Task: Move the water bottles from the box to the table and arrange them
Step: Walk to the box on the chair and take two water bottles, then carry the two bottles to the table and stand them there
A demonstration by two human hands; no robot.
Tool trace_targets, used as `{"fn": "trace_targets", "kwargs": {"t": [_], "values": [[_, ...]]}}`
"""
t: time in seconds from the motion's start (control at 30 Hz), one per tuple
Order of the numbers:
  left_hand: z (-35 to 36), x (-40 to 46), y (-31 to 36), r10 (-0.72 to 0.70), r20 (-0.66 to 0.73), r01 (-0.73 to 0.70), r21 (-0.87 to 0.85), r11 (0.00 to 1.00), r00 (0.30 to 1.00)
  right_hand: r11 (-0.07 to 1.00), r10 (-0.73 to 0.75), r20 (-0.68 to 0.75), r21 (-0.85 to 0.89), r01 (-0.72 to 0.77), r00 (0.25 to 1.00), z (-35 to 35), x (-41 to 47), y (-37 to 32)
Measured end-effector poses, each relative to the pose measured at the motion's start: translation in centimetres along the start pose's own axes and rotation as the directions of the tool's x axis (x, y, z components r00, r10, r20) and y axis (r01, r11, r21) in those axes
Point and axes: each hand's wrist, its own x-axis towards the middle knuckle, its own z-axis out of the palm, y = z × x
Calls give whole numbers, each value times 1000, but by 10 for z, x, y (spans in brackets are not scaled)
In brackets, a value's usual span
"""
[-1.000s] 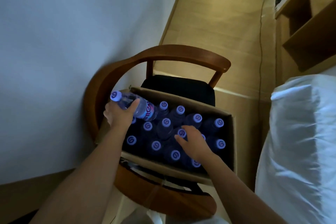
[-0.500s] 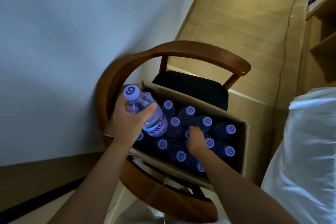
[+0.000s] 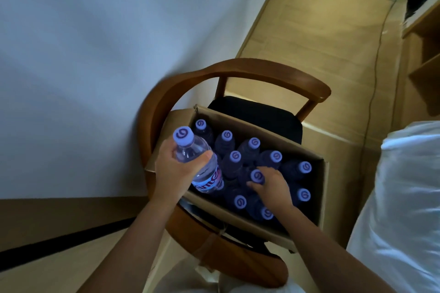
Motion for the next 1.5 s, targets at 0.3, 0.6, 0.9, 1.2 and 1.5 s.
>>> {"fn": "trace_targets", "kwargs": {"t": [0.3, 0.6, 0.9, 1.2, 1.5], "values": [[-11, -24, 15, 186, 112, -189, 20, 982, 976, 966, -29, -405, 224, 130, 914, -51, -53, -54], [-24, -81, 39, 375, 275, -370, -71, 926, 885, 902, -3, -726, 295, 315, 688, -100, -173, -103], [-2, -203, 60, 405, 719, -229, -335, 914, 565, 821, 290, -842, 463, 333, 455, -70, -335, -77], [41, -365, 55, 328, 944, -191, -327, 926, -26, 853, 519, -853, 514, 87, -48, -31, -507, -33], [-8, -647, 0, 230, 727, -145, -413, 899, -647, 679, 539, -624, 719, -146, -566, 84, -777, -40]]}}
